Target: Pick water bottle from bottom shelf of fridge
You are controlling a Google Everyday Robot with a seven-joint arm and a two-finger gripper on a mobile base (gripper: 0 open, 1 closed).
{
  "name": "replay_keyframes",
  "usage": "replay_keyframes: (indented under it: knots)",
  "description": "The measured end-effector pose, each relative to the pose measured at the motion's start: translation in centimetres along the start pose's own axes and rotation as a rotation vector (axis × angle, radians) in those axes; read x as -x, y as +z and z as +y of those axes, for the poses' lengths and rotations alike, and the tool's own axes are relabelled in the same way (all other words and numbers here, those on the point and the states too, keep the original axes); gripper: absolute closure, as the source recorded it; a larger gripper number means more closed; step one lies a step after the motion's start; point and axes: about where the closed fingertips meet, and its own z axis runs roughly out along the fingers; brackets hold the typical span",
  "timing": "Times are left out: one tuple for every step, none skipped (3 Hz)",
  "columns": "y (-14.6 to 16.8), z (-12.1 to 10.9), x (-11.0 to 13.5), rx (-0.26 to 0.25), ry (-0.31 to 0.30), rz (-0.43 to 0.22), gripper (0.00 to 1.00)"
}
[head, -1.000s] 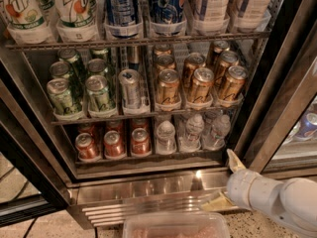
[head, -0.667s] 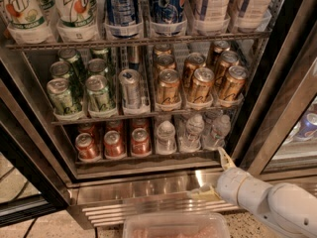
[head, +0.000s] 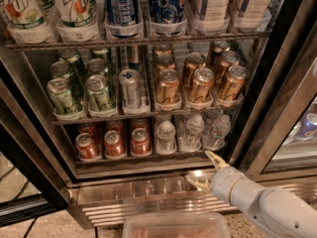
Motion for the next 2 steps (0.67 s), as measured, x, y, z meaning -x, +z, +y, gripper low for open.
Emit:
replay_keyframes:
  knots:
    - [0.0,0.0,0.0,0.0,0.0,0.0,0.32]
    - [0.43,0.08,-0.07,-0.008,0.001,-0.012,0.28]
